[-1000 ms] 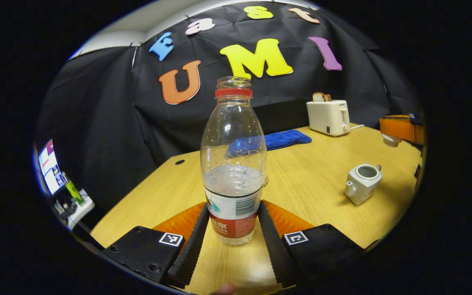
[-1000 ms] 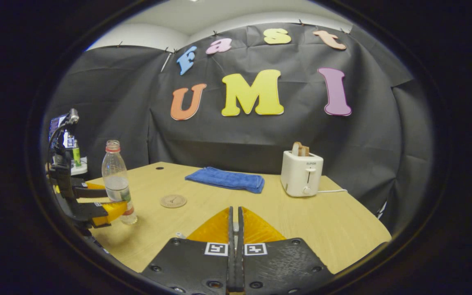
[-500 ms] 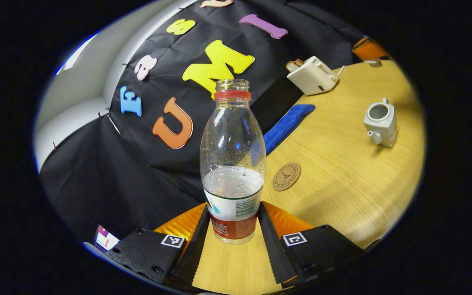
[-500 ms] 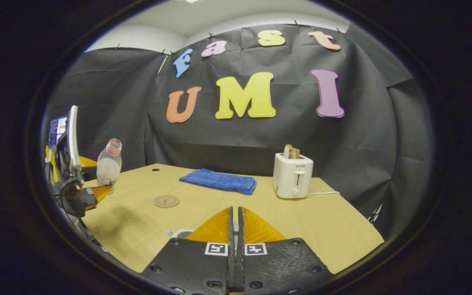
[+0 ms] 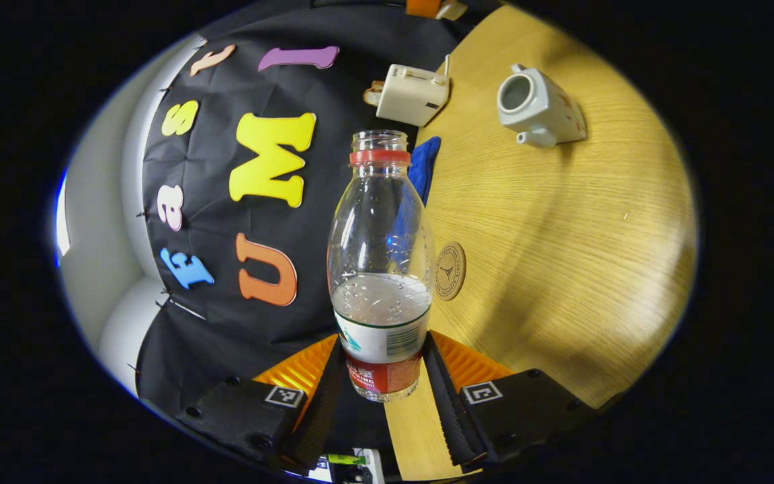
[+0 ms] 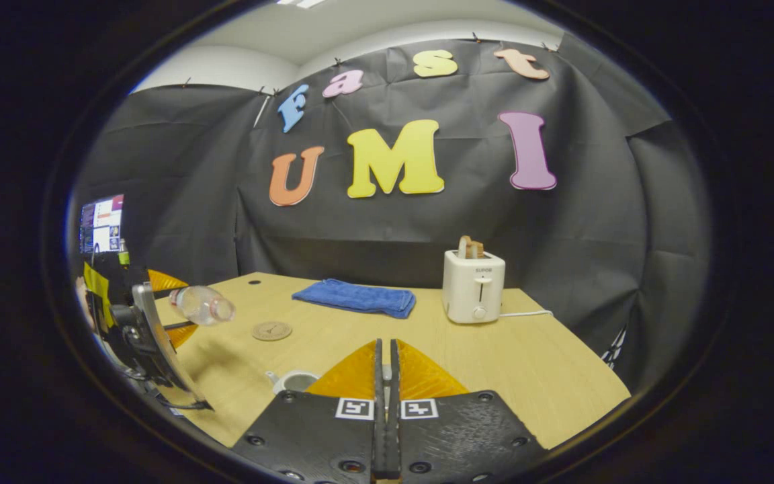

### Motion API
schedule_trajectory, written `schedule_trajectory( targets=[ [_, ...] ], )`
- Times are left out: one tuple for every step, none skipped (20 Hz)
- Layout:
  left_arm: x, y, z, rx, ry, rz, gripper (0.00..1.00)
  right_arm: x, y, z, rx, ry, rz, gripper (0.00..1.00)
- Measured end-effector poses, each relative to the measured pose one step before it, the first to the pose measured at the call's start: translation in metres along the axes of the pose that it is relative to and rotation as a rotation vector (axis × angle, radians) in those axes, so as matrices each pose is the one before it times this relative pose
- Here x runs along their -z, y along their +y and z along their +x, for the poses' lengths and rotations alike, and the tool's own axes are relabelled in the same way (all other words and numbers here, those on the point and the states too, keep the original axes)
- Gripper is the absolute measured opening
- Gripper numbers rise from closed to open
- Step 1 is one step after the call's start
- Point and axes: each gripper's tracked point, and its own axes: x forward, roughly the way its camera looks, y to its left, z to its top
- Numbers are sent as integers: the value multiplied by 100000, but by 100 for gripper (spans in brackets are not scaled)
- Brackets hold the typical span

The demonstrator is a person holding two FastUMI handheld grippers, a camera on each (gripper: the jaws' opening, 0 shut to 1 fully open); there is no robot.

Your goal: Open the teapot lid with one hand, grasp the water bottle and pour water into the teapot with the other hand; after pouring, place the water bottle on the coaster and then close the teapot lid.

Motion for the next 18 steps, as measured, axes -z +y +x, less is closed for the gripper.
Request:
schedule_trajectory(
  targets=[
    [-603,-160,-6,445,-816,2338,70,100,-165,-25,30,167,332,0],
    [-600,13,63,-362,-951,3002,70,79,-159,-108,131,80,326,0],
    [-403,205,29,-676,-878,3122,70,74,-181,-68,61,214,299,0],
    [-249,154,-169,-172,-620,2662,70,61,-84,-110,-80,-97,242,0],
    [-410,-10,-39,236,-442,2084,71,51,-83,-64,-95,-37,3,0],
    [-342,-104,45,411,-305,1981,70,68,-93,-107,-189,-70,126,0],
    [-424,-91,139,369,-388,2547,70,-8,-23,-35,-248,-50,196,0],
    [-242,-31,-46,480,151,2394,70,83,65,24,-302,65,87,0],
    [-224,54,-78,346,-36,2212,70,71,-85,-55,-224,69,138,0],
    [-190,36,-34,-165,45,1637,70,110,-120,-26,-137,116,144,0],
    [-103,69,-44,-141,478,1001,70,27,-102,-42,-94,52,190,0],
    [-184,73,36,5,43,803,70,58,-90,6,9,-16,128,0],
    [-127,2,2,-175,195,843,70,-15,-176,-79,116,-70,122,0],
    [-135,275,-31,-237,43,1248,70,109,-136,-59,45,90,83,0],
    [-317,117,49,-187,-270,1809,70,62,-80,31,-76,429,-60,0],
    [-204,128,94,-376,-252,1780,70,184,-77,-30,-26,322,-150,0],
    [-284,-27,-32,-210,-434,1458,70,147,-82,-4,128,289,-196,0],
    [-175,17,61,218,-263,1078,70,107,-96,-48,61,271,91,0]
  ],
)
